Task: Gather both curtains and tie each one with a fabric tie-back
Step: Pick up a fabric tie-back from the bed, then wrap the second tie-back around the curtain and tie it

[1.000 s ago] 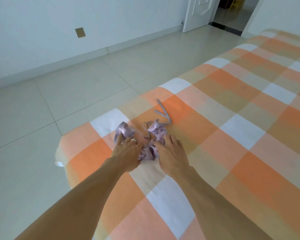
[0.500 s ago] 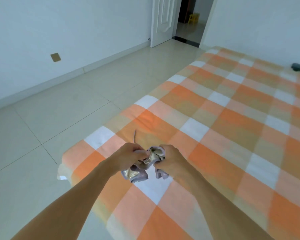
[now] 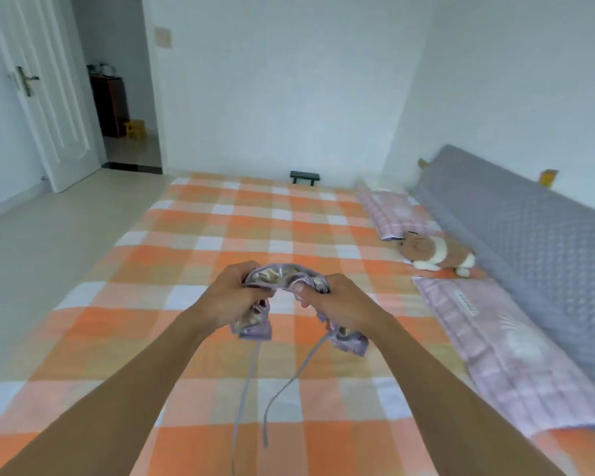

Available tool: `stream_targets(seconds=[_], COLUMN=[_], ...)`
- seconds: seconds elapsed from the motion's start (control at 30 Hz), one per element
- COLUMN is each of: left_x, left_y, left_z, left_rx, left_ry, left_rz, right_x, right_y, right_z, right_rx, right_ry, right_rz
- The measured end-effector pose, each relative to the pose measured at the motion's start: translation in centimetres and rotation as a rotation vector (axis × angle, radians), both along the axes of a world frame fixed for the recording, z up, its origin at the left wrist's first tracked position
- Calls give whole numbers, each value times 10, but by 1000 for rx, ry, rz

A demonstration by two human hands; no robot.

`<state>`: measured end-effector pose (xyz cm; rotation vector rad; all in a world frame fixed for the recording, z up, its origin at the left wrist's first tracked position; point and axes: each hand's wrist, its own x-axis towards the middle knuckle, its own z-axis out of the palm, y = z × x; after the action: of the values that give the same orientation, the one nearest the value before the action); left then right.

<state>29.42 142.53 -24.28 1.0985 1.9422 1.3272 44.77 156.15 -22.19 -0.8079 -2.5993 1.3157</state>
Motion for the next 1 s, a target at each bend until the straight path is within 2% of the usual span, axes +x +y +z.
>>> stream_targets(seconds=[0.1, 0.23, 0.4, 0.57, 0.63, 0.8, 0.93, 1.0], left_x=[94, 232, 449, 649, 722, 880, 990, 1042], left_y=[55, 116, 170, 178, 172, 157, 132, 115], left_z=[38, 85, 125, 157, 177, 208, 219, 226], left_rx=[26, 82, 172, 145, 128, 43, 179, 273], left_ry=[9, -29, -31, 0, -35, -267, -231, -211], left_rz=[-279, -581, -906, -1248, -1402, -1686, -1767, -1904], right_x=[121, 279, 482, 679, 745, 875, 949, 977], right_y=[33, 49, 24, -24, -53, -111, -160, -186], right_z=[40, 87, 136, 173, 189, 213, 223, 230], right_rx=[57, 36, -13, 69, 86, 335, 390, 360], right_ry=[22, 34, 126, 4, 40, 106, 164, 242], right_rz=[-172, -412, -655, -905, -1038, -1404, -1683, -1768])
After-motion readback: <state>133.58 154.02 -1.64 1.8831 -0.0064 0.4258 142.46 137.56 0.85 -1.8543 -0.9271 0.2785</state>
